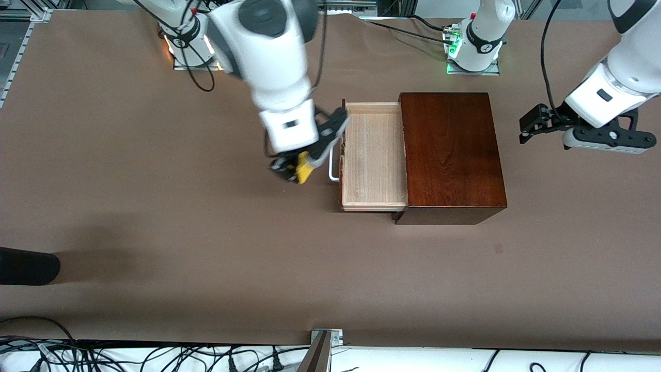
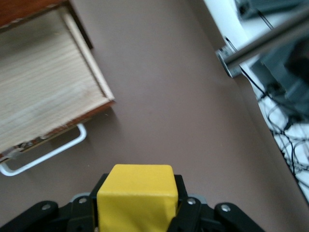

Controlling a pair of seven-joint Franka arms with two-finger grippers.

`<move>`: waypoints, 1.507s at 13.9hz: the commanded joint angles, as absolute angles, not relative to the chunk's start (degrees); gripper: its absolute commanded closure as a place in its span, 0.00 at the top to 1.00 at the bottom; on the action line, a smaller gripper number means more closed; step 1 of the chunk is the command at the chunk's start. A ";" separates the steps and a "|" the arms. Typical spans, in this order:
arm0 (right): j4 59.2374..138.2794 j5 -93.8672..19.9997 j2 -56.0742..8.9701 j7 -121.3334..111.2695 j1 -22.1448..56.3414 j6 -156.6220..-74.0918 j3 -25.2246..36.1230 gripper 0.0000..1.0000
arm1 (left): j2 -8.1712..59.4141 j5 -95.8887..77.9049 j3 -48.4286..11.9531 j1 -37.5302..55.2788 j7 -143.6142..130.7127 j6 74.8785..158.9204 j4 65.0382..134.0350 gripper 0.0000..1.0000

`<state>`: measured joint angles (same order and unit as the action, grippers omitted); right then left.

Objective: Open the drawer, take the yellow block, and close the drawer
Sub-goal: 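Lift the yellow cube out and place it on the table with the right gripper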

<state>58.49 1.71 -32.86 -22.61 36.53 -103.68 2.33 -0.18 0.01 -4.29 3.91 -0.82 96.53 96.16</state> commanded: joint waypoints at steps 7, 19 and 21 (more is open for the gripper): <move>91.89 -8.62 -17.67 -16.35 11.61 -103.88 2.80 0.00 | 2.18 -1.23 -22.55 4.57 -0.52 92.11 95.28 1.00; 125.16 -2.28 -21.35 -3.26 9.76 -143.52 4.04 0.00 | 26.36 -11.08 -30.67 16.17 3.02 97.80 82.97 1.00; 125.07 -2.37 -23.37 -3.08 9.84 -144.31 4.04 0.00 | 28.73 -9.06 -30.67 16.26 17.68 101.84 82.97 1.00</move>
<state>124.76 -2.94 -22.39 -4.57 9.88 -142.94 4.30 26.27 -11.45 -30.65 16.19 6.28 100.06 85.33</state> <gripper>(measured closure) 0.445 0.000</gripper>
